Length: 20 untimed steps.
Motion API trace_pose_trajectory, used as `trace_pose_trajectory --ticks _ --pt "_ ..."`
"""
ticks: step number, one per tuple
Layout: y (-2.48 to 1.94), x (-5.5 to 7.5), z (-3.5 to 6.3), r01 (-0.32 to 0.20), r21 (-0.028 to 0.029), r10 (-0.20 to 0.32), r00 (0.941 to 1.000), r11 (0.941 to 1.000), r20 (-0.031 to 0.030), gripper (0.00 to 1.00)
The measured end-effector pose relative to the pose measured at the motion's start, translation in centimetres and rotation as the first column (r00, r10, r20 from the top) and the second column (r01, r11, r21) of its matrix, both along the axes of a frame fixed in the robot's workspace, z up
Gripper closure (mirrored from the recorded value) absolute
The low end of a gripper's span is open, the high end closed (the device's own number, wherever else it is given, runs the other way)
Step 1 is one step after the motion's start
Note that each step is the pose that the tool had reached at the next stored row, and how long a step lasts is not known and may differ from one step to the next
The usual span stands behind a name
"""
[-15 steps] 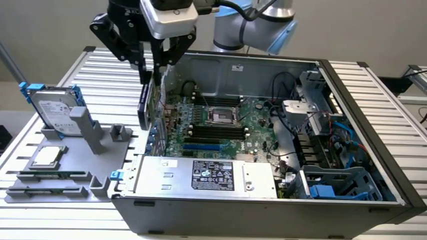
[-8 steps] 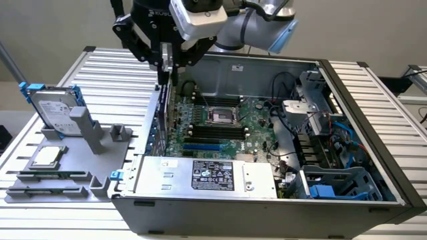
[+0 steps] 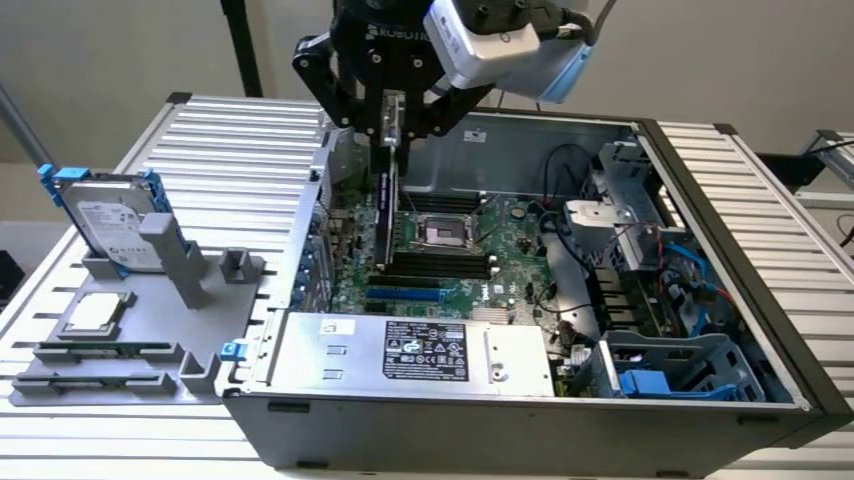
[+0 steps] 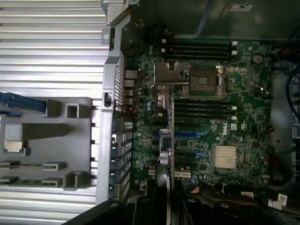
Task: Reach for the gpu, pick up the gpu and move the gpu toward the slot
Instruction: 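Pick up the gpu and move the gpu toward the slot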
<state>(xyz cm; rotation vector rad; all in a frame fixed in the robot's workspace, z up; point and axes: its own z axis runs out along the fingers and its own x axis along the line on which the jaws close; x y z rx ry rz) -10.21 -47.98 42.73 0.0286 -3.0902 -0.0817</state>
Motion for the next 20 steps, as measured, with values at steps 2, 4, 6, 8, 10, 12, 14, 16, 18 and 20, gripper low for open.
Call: trace_pose_trajectory --ticks 2,4,6,8,10,12,14,16,18,20 --pt "0.10 0.9 -0.23 0.000 -0.0001 0.000 1.0000 1.0000 -0.0002 0.74" --pt "0.25 1.8 -0.49 0.000 -0.0003 0.000 1.0000 1.0000 -0.0004 0.74" --pt "0.43 2.8 -0.77 0.000 -0.0006 0.000 1.0000 1.0000 -0.0003 0.74" --pt "0.64 3.7 -1.02 0.000 -0.0012 0.000 1.0000 1.0000 -0.0004 0.74" --pt "0.93 4.5 -1.19 0.000 -0.0024 0.000 1.0000 1.0000 -0.0004 0.74" --pt "1.17 5.1 -1.29 0.000 -0.0026 0.000 1.0000 1.0000 -0.0003 0.74" --pt "1.20 5.2 -1.29 0.000 -0.0027 0.000 1.0000 1.0000 -0.0004 0.74" --pt "1.20 5.2 -1.29 0.000 -0.0028 0.000 1.0000 1.0000 -0.0006 0.74" --pt "1.20 5.2 -1.29 0.000 -0.0028 0.000 1.0000 1.0000 -0.0006 0.74" --pt "1.21 5.2 -1.29 0.000 -0.0028 0.000 1.0000 1.0000 -0.0006 0.74"
